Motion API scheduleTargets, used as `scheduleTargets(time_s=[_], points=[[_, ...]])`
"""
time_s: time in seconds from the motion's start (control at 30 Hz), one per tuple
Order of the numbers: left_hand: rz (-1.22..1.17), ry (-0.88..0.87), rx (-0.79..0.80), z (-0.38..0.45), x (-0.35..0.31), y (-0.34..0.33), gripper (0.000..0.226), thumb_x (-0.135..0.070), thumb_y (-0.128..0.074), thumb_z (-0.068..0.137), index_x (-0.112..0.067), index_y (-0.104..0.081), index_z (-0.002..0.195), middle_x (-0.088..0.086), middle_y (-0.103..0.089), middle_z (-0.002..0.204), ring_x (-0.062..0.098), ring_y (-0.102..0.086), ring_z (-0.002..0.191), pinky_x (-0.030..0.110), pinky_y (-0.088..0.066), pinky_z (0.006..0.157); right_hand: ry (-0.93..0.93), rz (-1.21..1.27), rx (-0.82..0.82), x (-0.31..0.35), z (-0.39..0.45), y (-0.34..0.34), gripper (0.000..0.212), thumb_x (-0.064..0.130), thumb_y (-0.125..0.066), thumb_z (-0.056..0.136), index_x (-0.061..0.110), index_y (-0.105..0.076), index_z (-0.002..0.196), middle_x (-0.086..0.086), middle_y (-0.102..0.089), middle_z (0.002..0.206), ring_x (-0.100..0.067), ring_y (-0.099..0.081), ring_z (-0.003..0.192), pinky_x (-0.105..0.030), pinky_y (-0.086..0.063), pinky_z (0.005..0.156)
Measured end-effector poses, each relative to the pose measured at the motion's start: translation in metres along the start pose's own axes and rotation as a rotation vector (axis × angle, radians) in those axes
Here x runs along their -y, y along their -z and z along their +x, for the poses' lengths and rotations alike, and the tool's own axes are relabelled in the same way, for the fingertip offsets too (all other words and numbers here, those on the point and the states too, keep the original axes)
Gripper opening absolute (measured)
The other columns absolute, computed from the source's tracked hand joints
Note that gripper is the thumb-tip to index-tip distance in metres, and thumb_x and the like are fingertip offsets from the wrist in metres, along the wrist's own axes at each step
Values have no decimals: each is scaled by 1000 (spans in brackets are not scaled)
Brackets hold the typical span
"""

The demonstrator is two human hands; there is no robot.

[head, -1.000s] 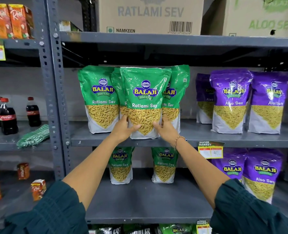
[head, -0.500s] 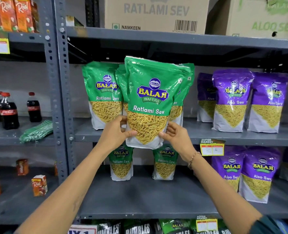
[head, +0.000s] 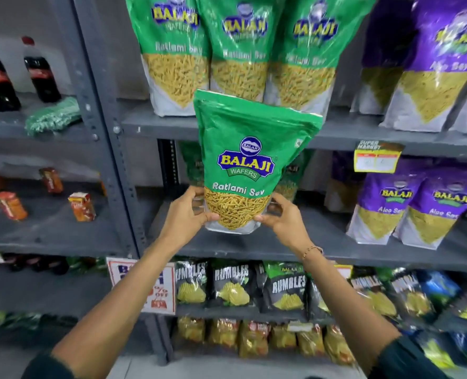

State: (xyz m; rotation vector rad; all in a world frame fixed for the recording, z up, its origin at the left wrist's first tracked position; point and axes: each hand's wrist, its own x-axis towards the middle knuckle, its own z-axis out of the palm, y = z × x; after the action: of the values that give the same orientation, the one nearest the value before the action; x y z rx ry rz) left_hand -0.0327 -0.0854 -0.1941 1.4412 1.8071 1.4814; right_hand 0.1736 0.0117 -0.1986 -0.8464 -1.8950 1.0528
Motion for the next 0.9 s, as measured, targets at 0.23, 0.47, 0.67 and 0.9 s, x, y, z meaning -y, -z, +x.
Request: scheduleTargets(time_s=[0.23, 0.47, 0.67, 0.9], points=[[93, 169, 67, 34, 71, -28, 56, -8, -80, 66, -6, -48, 113, 4, -62, 107, 18, -61, 98, 27, -47, 91, -169, 7, 44, -75, 35, -41, 47, -4, -72, 72, 11, -57, 114, -3, -67, 104, -17, -64, 98, -23, -53, 87], [138, 265, 93, 97, 139, -39, 49, 0, -78, 66, -16, -45, 98, 3, -63, 99, 23, -65, 93, 47, -51, 93, -248, -32, 53, -129, 92, -70, 58, 0, -75, 71, 4, -53, 125, -11, -68, 112, -20, -63, 102, -36, -53, 92], [97, 305, 101, 129, 162, -49, 47, 5, -74, 69, -13, -42, 98, 4, -60, 99, 21, -62, 92, 39, -51, 91, -328, -21, 62, -155, 128, -80, 54, -5, -74, 69, 5, -55, 117, -6, -68, 97, -18, -64, 90, -37, -57, 85], [84, 339, 107, 136, 176, -46, 47, 2, -74, 70, -27, -40, 87, 8, -61, 108, 25, -61, 106, 49, -48, 98, -323, -5, 86, -162, 140, -87, 57, -6, -72, 70, 6, -51, 122, -14, -68, 114, -19, -63, 98, -31, -57, 85]])
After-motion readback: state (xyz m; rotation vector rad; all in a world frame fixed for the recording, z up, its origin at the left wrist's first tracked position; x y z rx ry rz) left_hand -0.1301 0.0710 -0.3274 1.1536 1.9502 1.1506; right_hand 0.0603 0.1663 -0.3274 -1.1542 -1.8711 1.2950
